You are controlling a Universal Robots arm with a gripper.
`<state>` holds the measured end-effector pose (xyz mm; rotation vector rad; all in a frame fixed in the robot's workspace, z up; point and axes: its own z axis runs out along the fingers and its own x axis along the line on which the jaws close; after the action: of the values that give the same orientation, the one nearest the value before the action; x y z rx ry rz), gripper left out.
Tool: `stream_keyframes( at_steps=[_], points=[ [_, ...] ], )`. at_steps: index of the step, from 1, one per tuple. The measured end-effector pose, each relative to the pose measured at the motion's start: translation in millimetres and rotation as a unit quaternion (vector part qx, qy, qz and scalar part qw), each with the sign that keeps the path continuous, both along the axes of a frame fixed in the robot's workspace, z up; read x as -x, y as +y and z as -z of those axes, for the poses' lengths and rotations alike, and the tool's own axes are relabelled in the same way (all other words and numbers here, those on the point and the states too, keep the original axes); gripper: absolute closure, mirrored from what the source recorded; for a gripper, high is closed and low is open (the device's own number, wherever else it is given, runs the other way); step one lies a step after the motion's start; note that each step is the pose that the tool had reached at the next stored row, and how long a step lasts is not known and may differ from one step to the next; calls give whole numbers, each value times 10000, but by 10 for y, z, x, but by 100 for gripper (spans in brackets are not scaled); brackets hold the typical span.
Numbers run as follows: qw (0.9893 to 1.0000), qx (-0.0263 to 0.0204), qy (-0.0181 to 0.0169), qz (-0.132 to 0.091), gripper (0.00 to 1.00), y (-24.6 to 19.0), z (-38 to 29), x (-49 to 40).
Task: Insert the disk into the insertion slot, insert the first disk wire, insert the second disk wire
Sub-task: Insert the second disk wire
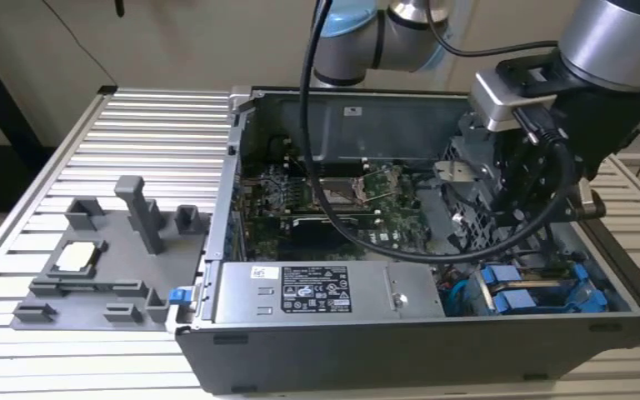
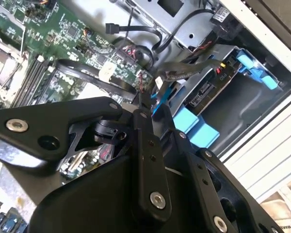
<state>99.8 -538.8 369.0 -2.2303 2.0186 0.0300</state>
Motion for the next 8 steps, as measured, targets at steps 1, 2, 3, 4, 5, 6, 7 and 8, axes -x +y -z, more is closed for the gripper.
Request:
stream_keyframes(
  at_steps=[1,2,3,4,5,6,7,8],
  points=[
    [10000,15,-25,-1,73,4,2,22],
    [10000,40,-51,0,73,6,2,43],
    [9999,68,-87,0,73,9,4,63],
    [9999,88,-134,-1,73,15,7,82],
    [9998,100,-184,-1,73,22,12,100],
    [9997,111,-229,-1,73,30,17,117],
    [9996,121,-269,-1,73,35,21,138],
    [9994,129,-308,0,73,39,26,164]
  ],
)
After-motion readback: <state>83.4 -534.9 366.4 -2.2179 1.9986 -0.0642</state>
